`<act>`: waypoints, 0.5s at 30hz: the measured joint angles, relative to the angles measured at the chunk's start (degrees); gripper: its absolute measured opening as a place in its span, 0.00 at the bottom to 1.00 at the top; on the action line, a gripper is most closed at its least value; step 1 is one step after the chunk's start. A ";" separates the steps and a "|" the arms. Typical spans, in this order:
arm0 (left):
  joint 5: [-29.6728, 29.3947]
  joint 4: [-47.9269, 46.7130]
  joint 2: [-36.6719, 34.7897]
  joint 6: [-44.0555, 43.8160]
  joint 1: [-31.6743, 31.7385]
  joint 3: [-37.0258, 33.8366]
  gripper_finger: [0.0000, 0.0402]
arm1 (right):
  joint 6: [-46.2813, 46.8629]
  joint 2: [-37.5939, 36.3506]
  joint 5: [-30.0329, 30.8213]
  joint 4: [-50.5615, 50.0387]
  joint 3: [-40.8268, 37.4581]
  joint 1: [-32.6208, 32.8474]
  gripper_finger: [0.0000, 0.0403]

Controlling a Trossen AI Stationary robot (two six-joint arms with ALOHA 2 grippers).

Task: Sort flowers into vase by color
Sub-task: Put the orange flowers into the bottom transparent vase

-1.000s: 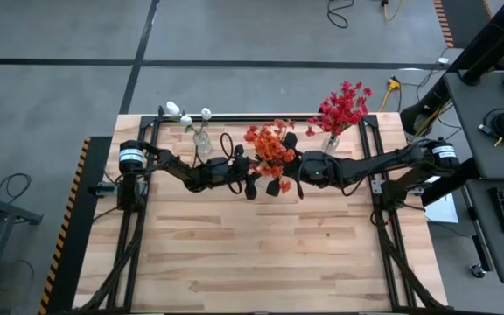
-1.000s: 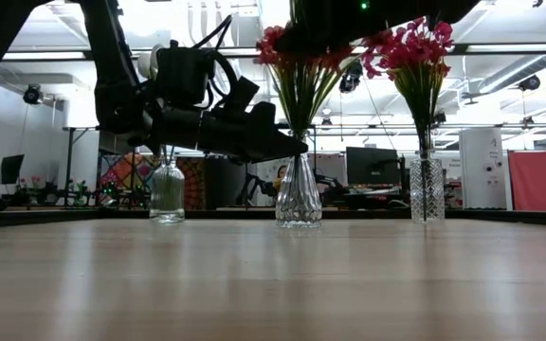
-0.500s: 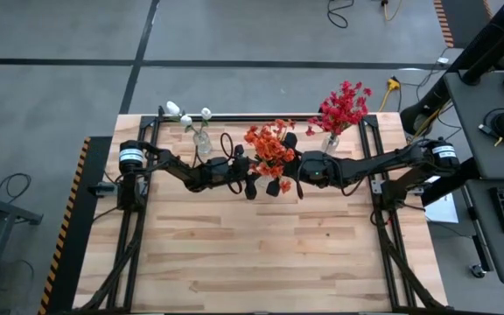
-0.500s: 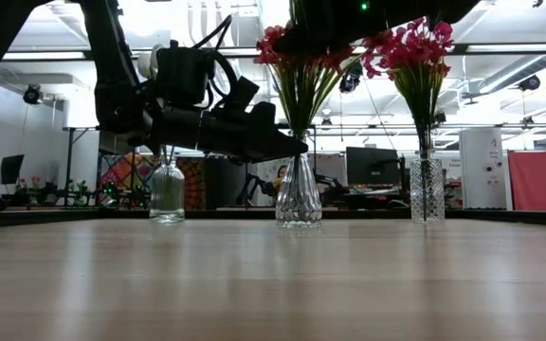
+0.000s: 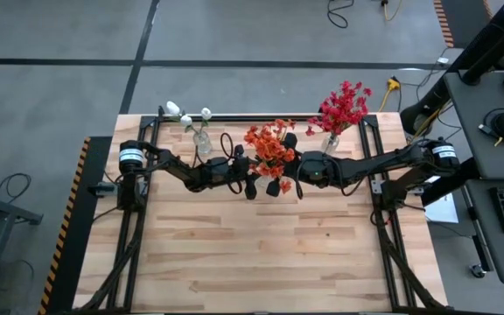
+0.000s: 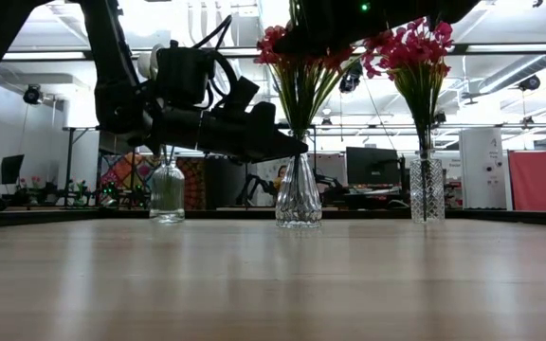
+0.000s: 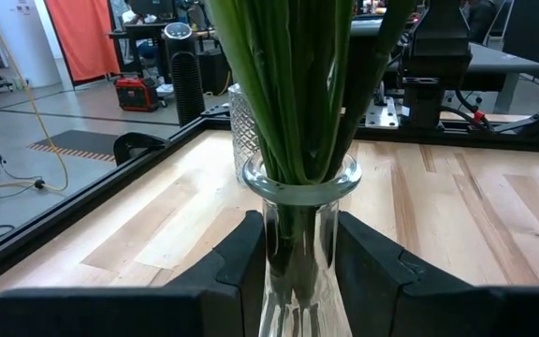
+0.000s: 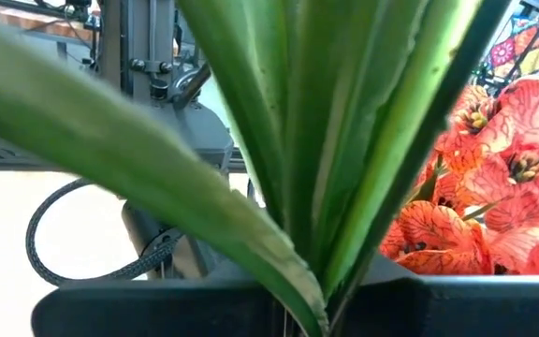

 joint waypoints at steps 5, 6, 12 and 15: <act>0.00 0.00 0.00 0.00 0.00 0.00 0.23 | 1.03 0.00 -0.02 -1.38 0.00 0.00 0.03; 0.00 -0.02 0.00 -0.02 0.00 0.00 0.23 | 1.05 0.00 -0.02 -1.59 0.00 0.00 0.03; 0.00 0.00 0.00 0.02 0.00 0.00 0.23 | 1.44 0.02 -0.02 -2.53 0.00 0.00 0.03; 0.00 0.00 0.00 0.04 0.00 -0.02 0.23 | 1.41 0.07 0.00 -2.71 -0.06 -0.02 0.03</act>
